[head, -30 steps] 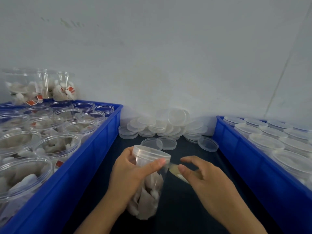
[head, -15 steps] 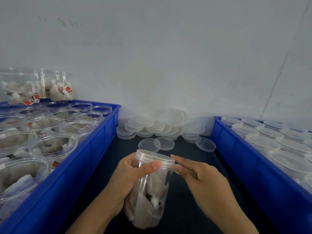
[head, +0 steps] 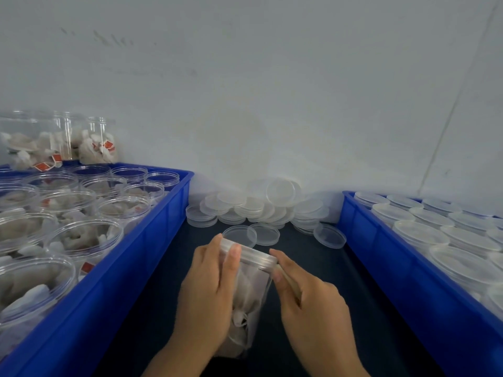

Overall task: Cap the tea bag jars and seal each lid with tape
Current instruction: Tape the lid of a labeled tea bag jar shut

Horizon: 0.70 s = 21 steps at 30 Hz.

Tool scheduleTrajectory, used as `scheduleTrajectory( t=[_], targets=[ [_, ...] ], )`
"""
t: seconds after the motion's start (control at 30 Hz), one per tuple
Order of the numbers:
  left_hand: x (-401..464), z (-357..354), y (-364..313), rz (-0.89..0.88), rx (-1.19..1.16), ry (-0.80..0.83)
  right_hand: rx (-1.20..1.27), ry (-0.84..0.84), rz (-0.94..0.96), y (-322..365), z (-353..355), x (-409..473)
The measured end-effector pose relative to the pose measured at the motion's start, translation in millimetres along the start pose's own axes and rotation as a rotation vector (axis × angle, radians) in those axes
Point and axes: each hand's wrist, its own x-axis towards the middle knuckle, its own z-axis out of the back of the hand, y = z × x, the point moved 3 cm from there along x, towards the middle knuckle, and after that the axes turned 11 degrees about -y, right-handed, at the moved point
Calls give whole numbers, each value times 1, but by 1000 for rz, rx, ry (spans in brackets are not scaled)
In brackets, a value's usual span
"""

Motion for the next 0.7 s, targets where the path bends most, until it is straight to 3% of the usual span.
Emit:
scheduleTrajectory(
  t=[0.1,0.2,0.37,0.57,0.7],
  targets=[
    [-2,-5,-2,-5,94,-33,-3,-12,40,5,-1,-3],
    [3,-6,3,107,163,-23,-17,-12,93,11,0,-5],
    [11,-1,12,242,14,-34,59,0,181,20,1,-8],
    [11,6,13,190,-126,-21,84,106,8,6,11,2],
    [14,8,14,181,-154,13,224,147,-60,0,20,7]
  ],
)
